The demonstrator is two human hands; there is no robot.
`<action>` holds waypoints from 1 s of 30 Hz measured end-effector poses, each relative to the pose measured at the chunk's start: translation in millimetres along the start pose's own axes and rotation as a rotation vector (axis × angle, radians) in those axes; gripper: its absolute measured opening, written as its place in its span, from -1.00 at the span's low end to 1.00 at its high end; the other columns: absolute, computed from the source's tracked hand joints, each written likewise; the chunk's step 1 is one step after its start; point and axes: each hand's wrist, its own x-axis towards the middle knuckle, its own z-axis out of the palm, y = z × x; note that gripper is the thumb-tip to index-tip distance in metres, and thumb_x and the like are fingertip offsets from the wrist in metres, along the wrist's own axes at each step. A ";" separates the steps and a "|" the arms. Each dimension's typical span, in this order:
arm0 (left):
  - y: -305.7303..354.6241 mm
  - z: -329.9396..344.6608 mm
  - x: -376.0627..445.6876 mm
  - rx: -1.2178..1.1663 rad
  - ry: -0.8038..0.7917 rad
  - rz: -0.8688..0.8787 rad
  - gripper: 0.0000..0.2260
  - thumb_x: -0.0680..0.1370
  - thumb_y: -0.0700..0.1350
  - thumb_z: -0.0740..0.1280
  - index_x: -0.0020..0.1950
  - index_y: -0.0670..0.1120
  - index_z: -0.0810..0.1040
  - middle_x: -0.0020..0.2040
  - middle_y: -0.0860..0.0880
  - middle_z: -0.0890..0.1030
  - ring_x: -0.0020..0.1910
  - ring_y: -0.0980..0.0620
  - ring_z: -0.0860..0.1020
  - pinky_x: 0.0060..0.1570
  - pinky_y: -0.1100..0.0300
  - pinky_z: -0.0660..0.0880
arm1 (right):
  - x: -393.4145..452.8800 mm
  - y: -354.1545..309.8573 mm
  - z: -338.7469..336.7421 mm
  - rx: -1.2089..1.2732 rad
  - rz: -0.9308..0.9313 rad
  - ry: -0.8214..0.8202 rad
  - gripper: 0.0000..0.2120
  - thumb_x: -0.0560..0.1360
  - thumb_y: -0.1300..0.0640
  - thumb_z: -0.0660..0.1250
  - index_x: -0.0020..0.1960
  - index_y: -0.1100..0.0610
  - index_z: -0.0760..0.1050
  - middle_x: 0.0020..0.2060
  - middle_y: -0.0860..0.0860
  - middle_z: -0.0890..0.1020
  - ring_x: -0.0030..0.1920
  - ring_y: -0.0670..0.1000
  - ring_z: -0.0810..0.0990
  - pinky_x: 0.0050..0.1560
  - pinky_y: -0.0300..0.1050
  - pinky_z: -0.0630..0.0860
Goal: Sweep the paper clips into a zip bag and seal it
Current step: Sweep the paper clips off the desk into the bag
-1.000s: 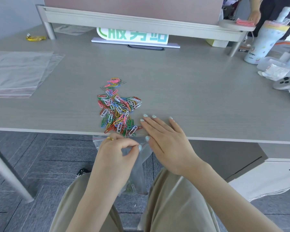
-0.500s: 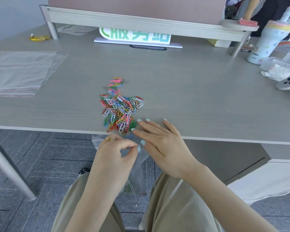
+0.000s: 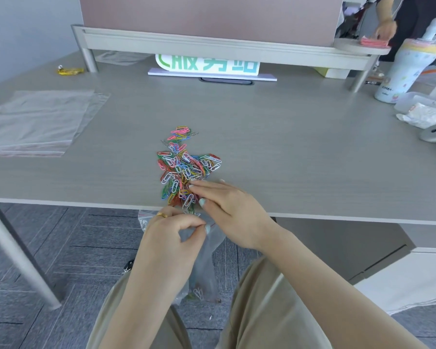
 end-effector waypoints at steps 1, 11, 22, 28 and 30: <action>0.1 -0.6 0.1 -0.004 0.001 0.004 -0.90 0.40 -0.24 0.37 -0.23 -0.07 0.65 -0.13 -0.02 0.56 -0.09 0.12 0.50 -0.18 0.60 0.27 | -2.8 -0.1 1.7 0.008 -0.011 0.000 -0.57 0.53 0.08 0.00 0.35 0.09 0.37 0.40 -0.04 0.38 0.42 -0.14 0.26 0.48 -0.14 0.07; -5.9 -2.4 1.2 -0.053 -0.016 0.000 -0.88 0.41 -0.22 0.36 -0.22 -0.02 0.65 -0.13 0.01 0.56 -0.07 0.17 0.49 -0.18 0.60 0.28 | -23.3 -7.0 0.3 0.178 -0.016 -0.072 -0.63 0.58 0.04 0.00 0.34 0.02 0.37 0.32 -0.10 0.48 0.34 -0.16 0.38 0.44 -0.23 0.12; -6.3 -2.8 1.3 -0.027 -0.040 -0.041 -0.79 0.42 -0.25 0.36 -0.31 0.06 0.61 -0.15 0.12 0.51 -0.10 0.16 0.48 -0.19 0.60 0.27 | 58.0 -28.3 3.0 0.130 -0.023 -0.147 -0.45 0.52 -0.16 -0.06 0.11 0.21 0.51 0.15 0.14 0.59 0.23 0.11 0.46 0.26 0.12 0.37; -6.8 -4.3 2.2 -0.032 -0.032 -0.030 -0.85 0.42 -0.24 0.36 -0.28 -0.03 0.65 -0.13 0.12 0.54 -0.08 0.18 0.48 -0.19 0.58 0.29 | 40.7 -13.6 4.8 0.114 -0.133 -0.170 -0.59 0.57 0.01 -0.01 0.15 0.11 0.55 0.20 -0.03 0.60 0.30 -0.06 0.43 0.32 -0.03 0.32; -6.0 -2.9 3.8 -0.040 -0.027 -0.008 -0.87 0.41 -0.25 0.36 -0.26 -0.06 0.66 -0.12 0.15 0.54 -0.04 0.28 0.43 -0.19 0.59 0.29 | 32.5 -7.5 2.8 0.072 -0.159 -0.150 -0.59 0.56 0.02 -0.01 0.15 0.10 0.56 0.21 -0.05 0.58 0.31 -0.07 0.43 0.32 -0.03 0.32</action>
